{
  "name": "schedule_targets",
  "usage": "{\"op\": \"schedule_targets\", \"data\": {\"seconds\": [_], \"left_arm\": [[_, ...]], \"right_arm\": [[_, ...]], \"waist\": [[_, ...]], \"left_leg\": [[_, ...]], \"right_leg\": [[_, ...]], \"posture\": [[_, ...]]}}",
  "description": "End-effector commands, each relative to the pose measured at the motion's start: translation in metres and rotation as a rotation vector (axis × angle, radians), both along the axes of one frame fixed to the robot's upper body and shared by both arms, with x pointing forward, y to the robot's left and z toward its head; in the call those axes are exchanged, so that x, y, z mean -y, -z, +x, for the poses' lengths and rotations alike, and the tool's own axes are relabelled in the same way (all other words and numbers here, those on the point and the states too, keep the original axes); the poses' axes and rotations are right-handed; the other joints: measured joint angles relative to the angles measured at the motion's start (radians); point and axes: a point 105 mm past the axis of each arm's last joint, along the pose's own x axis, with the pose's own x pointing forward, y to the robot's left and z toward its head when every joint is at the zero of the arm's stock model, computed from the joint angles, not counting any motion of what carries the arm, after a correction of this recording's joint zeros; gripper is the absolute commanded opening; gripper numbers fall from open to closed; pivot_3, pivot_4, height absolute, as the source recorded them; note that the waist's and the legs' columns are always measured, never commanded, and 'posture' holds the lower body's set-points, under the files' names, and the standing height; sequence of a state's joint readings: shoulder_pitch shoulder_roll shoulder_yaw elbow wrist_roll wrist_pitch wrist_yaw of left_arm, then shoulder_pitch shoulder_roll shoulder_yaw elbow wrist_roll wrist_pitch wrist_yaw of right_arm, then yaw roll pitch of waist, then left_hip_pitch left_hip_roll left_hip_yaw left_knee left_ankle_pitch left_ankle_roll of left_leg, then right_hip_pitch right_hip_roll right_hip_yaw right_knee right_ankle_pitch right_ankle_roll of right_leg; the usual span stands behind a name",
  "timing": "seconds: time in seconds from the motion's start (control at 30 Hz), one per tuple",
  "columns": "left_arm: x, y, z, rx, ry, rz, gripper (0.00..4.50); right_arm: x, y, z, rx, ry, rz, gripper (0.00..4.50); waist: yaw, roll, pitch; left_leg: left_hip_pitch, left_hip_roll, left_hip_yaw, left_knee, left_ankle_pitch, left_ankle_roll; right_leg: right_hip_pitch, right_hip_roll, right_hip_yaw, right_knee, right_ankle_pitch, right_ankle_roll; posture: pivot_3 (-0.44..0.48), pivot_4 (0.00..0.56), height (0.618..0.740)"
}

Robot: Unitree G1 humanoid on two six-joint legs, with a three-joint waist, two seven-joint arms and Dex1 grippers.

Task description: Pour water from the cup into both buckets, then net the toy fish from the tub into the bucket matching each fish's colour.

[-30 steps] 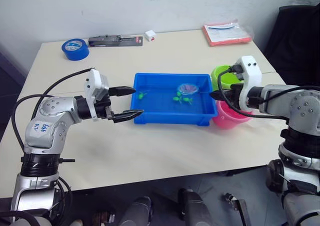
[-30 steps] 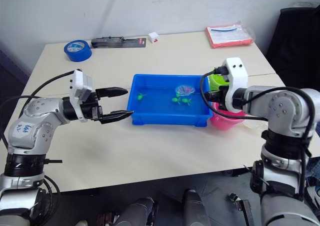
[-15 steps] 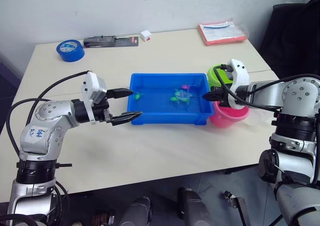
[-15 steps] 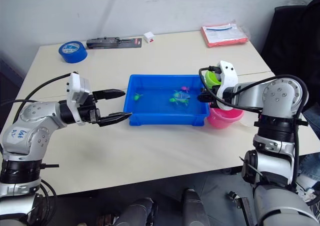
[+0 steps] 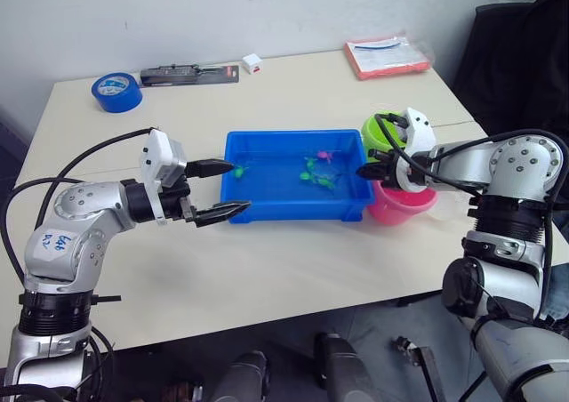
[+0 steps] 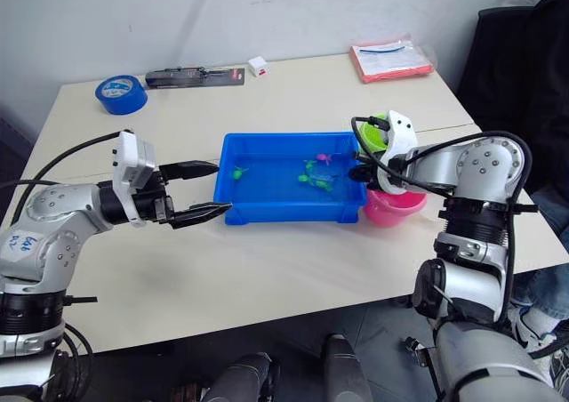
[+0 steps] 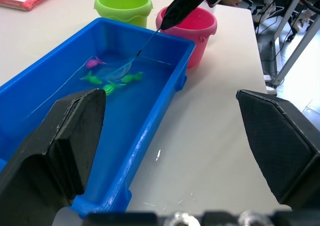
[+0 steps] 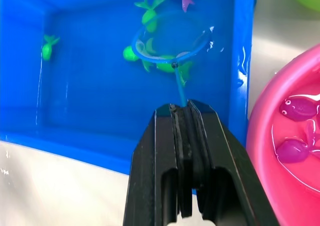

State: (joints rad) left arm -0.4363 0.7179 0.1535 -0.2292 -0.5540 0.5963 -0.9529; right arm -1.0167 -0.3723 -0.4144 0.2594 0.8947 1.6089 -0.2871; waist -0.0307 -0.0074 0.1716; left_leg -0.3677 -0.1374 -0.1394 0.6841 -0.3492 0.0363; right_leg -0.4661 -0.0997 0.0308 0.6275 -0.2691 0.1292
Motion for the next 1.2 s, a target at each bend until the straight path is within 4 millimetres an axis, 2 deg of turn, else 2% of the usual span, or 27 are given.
{"op": "schedule_targets", "data": {"seconds": [0.03, 0.23, 0.5, 0.73, 0.9, 1.2], "left_arm": [[-0.002, -0.012, -0.006, 0.046, 0.002, -0.004, 4.50], [-0.004, -0.013, -0.008, 0.045, -0.005, 0.002, 4.50], [-0.004, -0.014, -0.009, 0.045, -0.006, 0.005, 4.50], [-0.002, -0.013, -0.007, 0.045, 0.004, 0.002, 4.50], [-0.001, -0.014, -0.006, 0.042, 0.023, 0.003, 4.50], [-0.001, -0.014, -0.003, 0.042, 0.043, -0.002, 4.50]], "right_arm": [[0.003, -0.013, 0.006, 0.050, 0.038, 0.012, 0.78], [-0.001, -0.016, 0.018, 0.106, 0.079, 0.032, 0.78], [-0.004, -0.033, 0.023, 0.227, 0.075, 0.013, 0.78], [-0.005, -0.036, 0.003, 0.272, 0.008, -0.041, 0.78], [-0.008, -0.029, -0.022, 0.288, -0.099, -0.068, 0.78], [-0.004, -0.022, -0.052, 0.387, -0.193, -0.130, 0.78]], "waist": [[0.000, 0.000, 0.000], [-0.001, 0.000, 0.000], [-0.003, 0.000, 0.000], [-0.002, 0.000, 0.000], [0.001, 0.000, 0.000], [0.003, 0.000, 0.000]], "left_leg": [[0.000, 0.000, 0.000, 0.000, 0.000, 0.000], [0.000, 0.000, 0.000, 0.000, 0.000, 0.000], [0.000, 0.000, 0.000, 0.000, 0.000, 0.000], [0.000, 0.000, 0.000, 0.000, 0.000, 0.000], [0.000, 0.000, 0.000, 0.000, 0.000, 0.000], [0.000, 0.000, 0.000, 0.000, 0.000, 0.000]], "right_leg": [[0.000, 0.000, 0.000, 0.000, 0.000, 0.000], [0.000, 0.000, 0.000, 0.000, 0.000, 0.000], [0.000, 0.000, 0.000, 0.000, 0.000, 0.000], [0.000, 0.000, 0.000, 0.000, 0.000, 0.000], [0.000, 0.000, 0.000, 0.000, 0.000, 0.000], [0.000, 0.000, 0.000, 0.000, 0.000, 0.000]], "posture": [[0.000, 0.150, 0.740], [0.000, 0.150, 0.740], [0.000, 0.150, 0.740], [0.000, 0.150, 0.740], [0.000, 0.150, 0.740], [0.000, 0.150, 0.740]]}}
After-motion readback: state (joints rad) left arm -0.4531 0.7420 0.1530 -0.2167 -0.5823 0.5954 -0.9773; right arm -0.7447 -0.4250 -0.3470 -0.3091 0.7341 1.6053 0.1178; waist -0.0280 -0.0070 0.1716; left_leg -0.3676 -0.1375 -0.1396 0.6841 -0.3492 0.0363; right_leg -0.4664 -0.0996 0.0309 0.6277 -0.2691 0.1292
